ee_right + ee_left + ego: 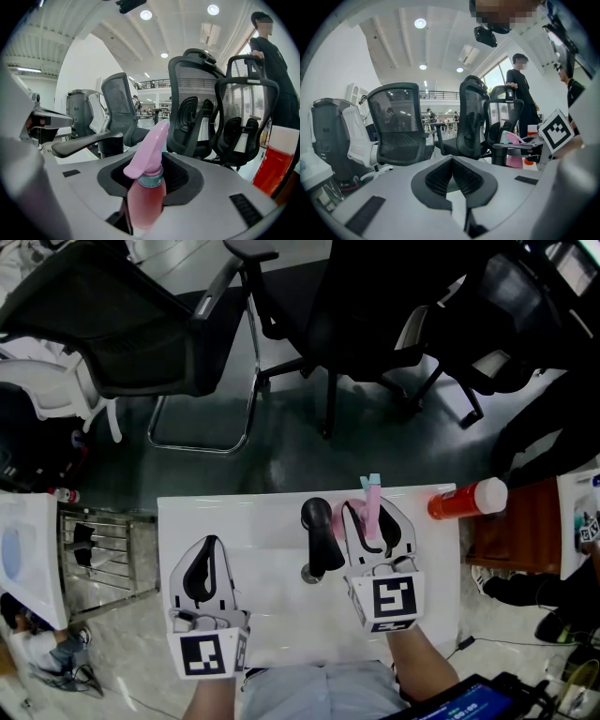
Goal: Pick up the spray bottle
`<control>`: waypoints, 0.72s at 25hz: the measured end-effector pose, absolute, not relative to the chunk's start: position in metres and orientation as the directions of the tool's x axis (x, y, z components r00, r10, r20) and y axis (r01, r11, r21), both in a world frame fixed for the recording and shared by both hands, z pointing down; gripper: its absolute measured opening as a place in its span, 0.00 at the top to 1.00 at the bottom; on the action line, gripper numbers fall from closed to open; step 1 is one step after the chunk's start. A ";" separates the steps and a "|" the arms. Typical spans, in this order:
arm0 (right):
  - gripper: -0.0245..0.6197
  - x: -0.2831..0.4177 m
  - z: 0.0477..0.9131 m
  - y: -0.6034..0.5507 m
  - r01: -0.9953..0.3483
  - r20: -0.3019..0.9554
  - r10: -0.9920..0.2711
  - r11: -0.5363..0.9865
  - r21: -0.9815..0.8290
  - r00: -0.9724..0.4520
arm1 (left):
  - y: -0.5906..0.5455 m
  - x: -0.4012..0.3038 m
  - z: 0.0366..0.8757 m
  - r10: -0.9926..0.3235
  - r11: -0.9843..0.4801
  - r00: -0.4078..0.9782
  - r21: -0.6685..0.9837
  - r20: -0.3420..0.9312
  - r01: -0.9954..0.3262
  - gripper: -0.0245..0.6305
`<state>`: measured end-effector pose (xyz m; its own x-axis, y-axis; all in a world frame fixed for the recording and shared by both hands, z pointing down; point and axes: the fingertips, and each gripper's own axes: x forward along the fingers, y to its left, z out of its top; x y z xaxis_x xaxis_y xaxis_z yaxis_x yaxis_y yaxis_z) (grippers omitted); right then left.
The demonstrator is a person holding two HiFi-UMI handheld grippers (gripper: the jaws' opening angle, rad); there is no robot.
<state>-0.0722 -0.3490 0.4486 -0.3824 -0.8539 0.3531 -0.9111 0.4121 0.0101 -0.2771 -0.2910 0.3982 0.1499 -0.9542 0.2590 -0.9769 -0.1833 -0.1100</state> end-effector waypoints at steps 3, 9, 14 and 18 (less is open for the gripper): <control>0.72 -0.073 0.449 -0.349 -0.908 0.355 -0.850 0.419 0.011 -0.388 | -0.292 -0.277 0.398 -0.954 -0.182 0.148 -0.110 0.260 -0.977 0.94; 0.73 -0.072 0.445 -0.349 -0.911 0.353 -0.854 0.412 0.016 -0.381 | -0.291 -0.277 0.394 -0.955 -0.181 0.148 -0.110 0.256 -0.977 0.94; 0.73 -0.072 0.440 -0.344 -0.906 0.341 -0.855 0.422 0.018 -0.391 | -0.286 -0.276 0.388 -0.960 -0.176 0.145 -0.116 0.238 -0.978 0.94; 0.73 -0.069 0.433 -0.338 -0.904 0.330 -0.857 0.427 0.023 -0.396 | -0.279 -0.273 0.383 -0.964 -0.173 0.143 -0.119 0.226 -0.978 0.94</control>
